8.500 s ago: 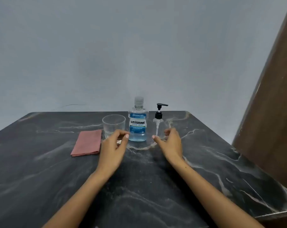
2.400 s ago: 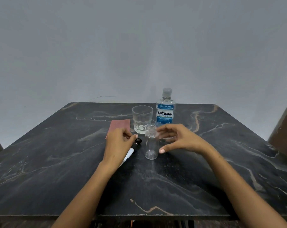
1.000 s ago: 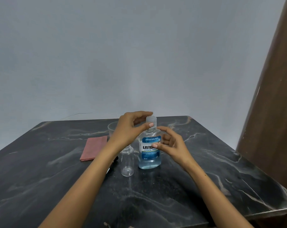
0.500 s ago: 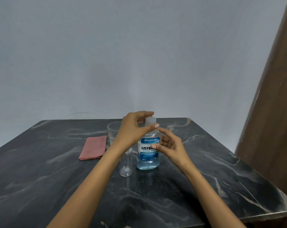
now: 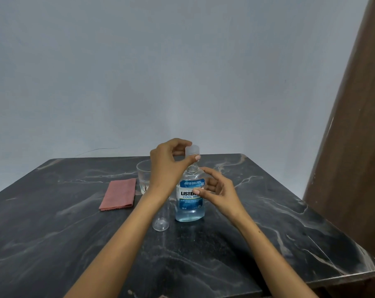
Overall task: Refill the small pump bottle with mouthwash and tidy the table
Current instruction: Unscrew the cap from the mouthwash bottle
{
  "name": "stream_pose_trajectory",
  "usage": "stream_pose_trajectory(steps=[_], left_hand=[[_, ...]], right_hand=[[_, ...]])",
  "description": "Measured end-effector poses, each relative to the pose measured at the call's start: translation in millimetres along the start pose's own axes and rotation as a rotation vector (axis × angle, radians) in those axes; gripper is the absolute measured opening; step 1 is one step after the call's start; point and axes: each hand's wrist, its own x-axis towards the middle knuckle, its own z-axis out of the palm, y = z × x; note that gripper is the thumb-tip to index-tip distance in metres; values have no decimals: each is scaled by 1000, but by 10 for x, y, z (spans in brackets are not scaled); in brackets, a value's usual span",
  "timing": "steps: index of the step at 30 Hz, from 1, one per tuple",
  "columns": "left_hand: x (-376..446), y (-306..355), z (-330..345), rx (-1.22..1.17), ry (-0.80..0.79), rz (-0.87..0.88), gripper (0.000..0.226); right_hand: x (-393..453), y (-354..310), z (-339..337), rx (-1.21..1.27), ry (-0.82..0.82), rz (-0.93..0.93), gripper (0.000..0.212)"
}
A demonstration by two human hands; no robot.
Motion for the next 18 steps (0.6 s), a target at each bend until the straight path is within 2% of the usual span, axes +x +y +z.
stream_pose_trajectory(steps=[6,8,10,14,18], left_hand=[[-150,152,-12,-39,115,76,34],[-251,192,-33,-70,135,75,33],[-389,202,-51,-99,139,69,31],[-647,183,-49,-196,116,18,25],[-785,191,-13,-304,77,-54,23]], right_hand=[[-25,-5,-17,-102,2,-36,64],[-69,-55,-4,-179,63,-83,75],[-124,-150,5,-274,180,-194,76],[-286,-370,83,-405,298,-525,60],[-452,-459,224,-372,324,-618,35]])
